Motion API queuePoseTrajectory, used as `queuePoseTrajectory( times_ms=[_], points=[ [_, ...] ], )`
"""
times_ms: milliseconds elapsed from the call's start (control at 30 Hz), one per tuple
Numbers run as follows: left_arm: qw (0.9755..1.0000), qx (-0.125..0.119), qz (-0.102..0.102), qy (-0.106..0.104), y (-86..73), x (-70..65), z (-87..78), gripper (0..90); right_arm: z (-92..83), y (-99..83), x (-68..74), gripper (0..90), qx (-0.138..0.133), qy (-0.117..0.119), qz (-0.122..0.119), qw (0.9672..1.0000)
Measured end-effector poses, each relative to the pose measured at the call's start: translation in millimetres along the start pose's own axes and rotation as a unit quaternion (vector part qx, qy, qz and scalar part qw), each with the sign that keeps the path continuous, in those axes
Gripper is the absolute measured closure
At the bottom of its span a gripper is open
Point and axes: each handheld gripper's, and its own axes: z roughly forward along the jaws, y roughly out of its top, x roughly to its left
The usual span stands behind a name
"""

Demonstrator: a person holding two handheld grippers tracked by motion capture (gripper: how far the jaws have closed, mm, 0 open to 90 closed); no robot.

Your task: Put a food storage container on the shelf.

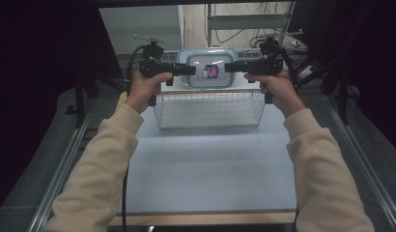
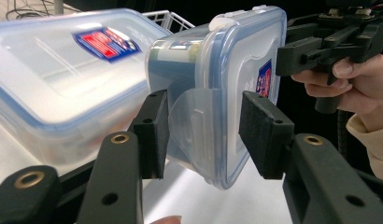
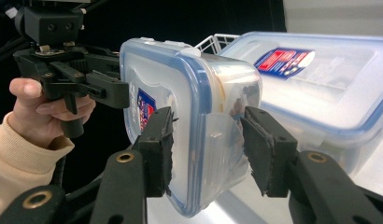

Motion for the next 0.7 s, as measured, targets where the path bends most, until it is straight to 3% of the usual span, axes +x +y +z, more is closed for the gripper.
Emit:
queuePoseTrajectory(
  times_ms=[333, 700],
  points=[
    [1.0, -0.002, -0.001, 0.002, 27.3, 23.1, 4.5, 53.4, 14.8, 25.9, -22.1, 53.8, -0.007, 0.009, 0.01, 0.9999],
    [0.9994, -0.004, -0.035, 0.004, 44.2, 53.6, 19.0, 53.4, 33.5, 51.7, -49.0, 53.2, 0.002, 0.004, 0.029, 0.9996]
  ],
)
